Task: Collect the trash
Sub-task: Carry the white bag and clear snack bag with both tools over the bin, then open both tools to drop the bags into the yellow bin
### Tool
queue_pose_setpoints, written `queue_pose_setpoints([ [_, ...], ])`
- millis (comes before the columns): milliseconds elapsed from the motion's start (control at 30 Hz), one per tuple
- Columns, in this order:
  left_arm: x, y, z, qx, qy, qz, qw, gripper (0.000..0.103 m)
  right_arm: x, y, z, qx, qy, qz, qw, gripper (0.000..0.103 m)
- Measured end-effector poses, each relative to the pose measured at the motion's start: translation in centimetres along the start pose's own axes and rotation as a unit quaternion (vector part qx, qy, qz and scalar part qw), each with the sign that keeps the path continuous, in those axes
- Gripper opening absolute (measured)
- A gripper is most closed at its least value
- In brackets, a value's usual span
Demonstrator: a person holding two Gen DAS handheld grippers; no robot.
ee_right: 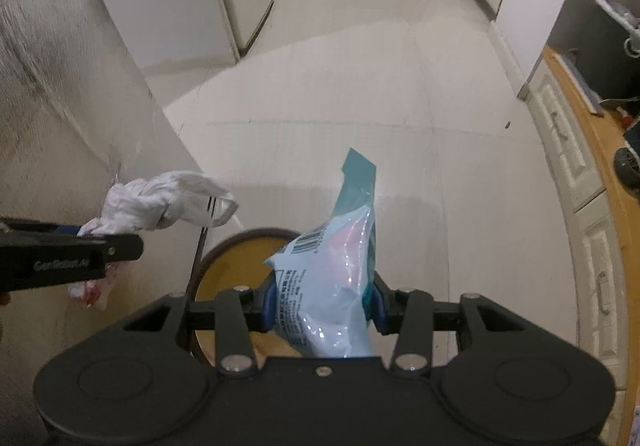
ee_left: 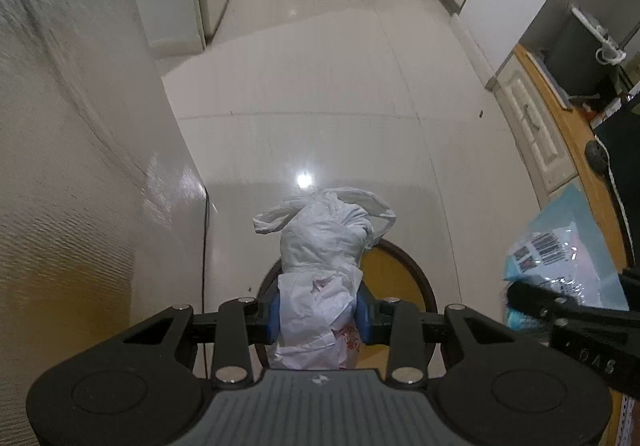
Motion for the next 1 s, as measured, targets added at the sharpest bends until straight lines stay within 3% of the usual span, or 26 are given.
queue_pose_setpoints([
  [267, -0.6, -0.3, -3.7, -0.032, 0.005, 0.004, 0.9995, 0.037, -1.3, 0.0, -3.2, -0.025, 0.023, 0.007, 0.999, 0.05],
  [367, -1.5, -0.4, -4.6, -0.04, 0.004, 0.016, 0.999, 0.037, -1.5, -0.2, -4.1, -0.025, 0.028, 0.007, 0.999, 0.058],
  [433, -1.9, -0.5, -4.9, -0.045, 0.003, 0.021, 0.9988, 0.037, -1.5, -0.4, -4.6, -0.028, 0.034, 0.004, 0.999, 0.08],
  [467, -1.9, -0.5, -5.1, -0.046, 0.002, 0.023, 0.9987, 0.037, -1.4, -0.3, -4.7, -0.031, 0.033, 0.003, 0.999, 0.084],
  [733, -1.4, -0.8, -6.3, -0.057, -0.023, 0.022, 0.9979, 0.039, -0.5, -1.2, -5.6, -0.058, 0.019, 0.002, 0.998, 0.092],
  [800, -1.3, -1.0, -6.7, -0.064, -0.023, 0.02, 0.9975, 0.046, -0.3, -1.5, -5.6, -0.065, 0.017, 0.002, 0.998, 0.092],
  [933, -1.2, -1.4, -7.1, -0.077, -0.003, 0.004, 0.997, 0.073, 0.1, -1.8, -5.7, -0.078, 0.012, 0.008, 0.997, 0.096],
  [1000, -1.2, -1.5, -7.2, -0.082, 0.01, -0.006, 0.9966, 0.075, 0.3, -2.0, -5.7, -0.082, 0.011, 0.009, 0.996, 0.098],
])
Point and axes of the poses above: each gripper's, at about its wrist camera, not at the fingertips, and z roughly against the way its jaws point, x to its right, y to its top, the point moved 2 cm from there along -z, roughly the way its jaws point, and after that the axes turned 2 degrees about x, right-handed, at the moved point
